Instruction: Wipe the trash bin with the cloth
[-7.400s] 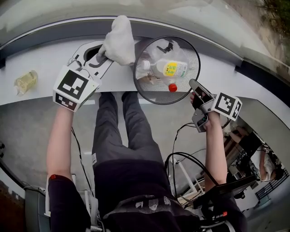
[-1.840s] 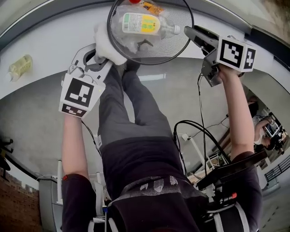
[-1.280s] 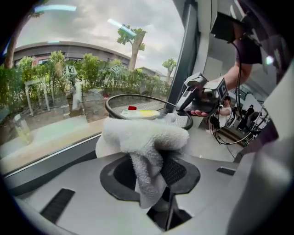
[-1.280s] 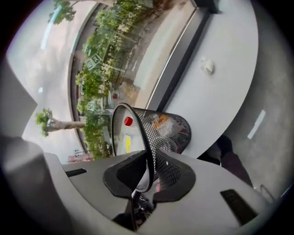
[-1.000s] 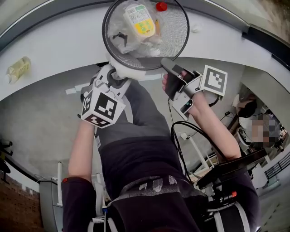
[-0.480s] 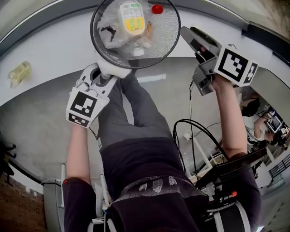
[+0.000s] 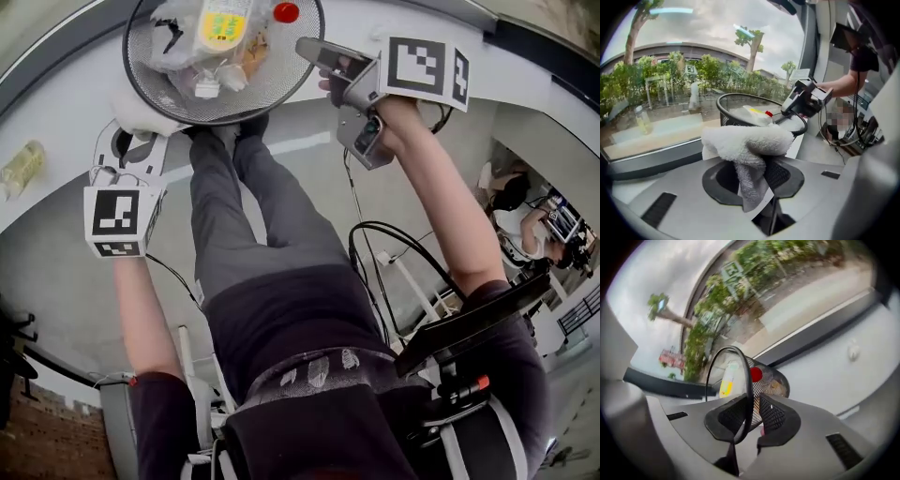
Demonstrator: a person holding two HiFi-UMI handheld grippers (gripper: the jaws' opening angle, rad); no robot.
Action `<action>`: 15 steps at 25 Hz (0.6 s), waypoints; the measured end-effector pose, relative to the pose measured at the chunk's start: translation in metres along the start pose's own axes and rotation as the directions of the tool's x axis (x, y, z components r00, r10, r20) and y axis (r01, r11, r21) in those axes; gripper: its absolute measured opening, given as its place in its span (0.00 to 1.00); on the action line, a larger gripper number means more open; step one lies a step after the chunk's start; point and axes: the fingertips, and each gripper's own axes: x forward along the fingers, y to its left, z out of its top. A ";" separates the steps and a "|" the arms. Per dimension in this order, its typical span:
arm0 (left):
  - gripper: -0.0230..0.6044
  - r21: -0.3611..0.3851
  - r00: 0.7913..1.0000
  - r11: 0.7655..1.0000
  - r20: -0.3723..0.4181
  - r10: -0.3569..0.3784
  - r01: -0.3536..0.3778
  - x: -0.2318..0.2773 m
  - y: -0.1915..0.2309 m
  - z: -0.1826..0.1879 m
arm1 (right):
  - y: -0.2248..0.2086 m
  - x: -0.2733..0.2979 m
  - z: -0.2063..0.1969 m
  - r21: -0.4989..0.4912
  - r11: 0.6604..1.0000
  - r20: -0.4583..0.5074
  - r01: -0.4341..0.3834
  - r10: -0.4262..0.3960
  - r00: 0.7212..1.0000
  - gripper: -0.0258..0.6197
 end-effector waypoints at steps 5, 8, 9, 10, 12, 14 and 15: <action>0.21 -0.059 0.999 0.998 0.021 -0.027 0.028 -0.003 -0.007 -0.015 | -0.001 0.003 -0.043 0.310 0.950 0.023 -0.048 0.043 0.999 0.14; 0.21 -0.027 0.989 0.989 0.001 -0.147 0.147 0.017 -0.046 -0.013 | -0.012 -0.009 -0.070 0.480 0.877 0.005 -0.029 0.030 1.000 0.14; 0.21 -0.032 0.981 0.981 0.002 -0.193 0.193 0.022 -0.063 -0.010 | -0.012 -0.010 -0.076 0.508 0.860 0.004 -0.033 0.036 0.999 0.14; 0.21 -0.037 0.970 0.970 0.005 -0.242 0.242 0.026 -0.082 -0.008 | -0.011 -0.009 -0.082 0.520 0.853 0.001 -0.040 0.046 0.999 0.16; 0.21 -0.024 0.947 0.947 0.009 -0.322 0.322 0.035 -0.121 -0.003 | -0.004 -0.002 -0.091 0.511 0.858 -0.012 -0.055 0.072 0.997 0.19; 0.21 -0.015 0.940 0.939 0.016 -0.342 0.342 0.043 -0.140 -0.001 | 0.004 0.004 -0.094 0.466 0.883 -0.034 -0.059 0.085 0.996 0.20; 0.21 -0.023 0.940 0.940 0.023 -0.339 0.340 0.043 -0.139 -0.002 | 0.008 0.004 -0.095 0.429 0.902 -0.045 -0.055 0.082 0.996 0.21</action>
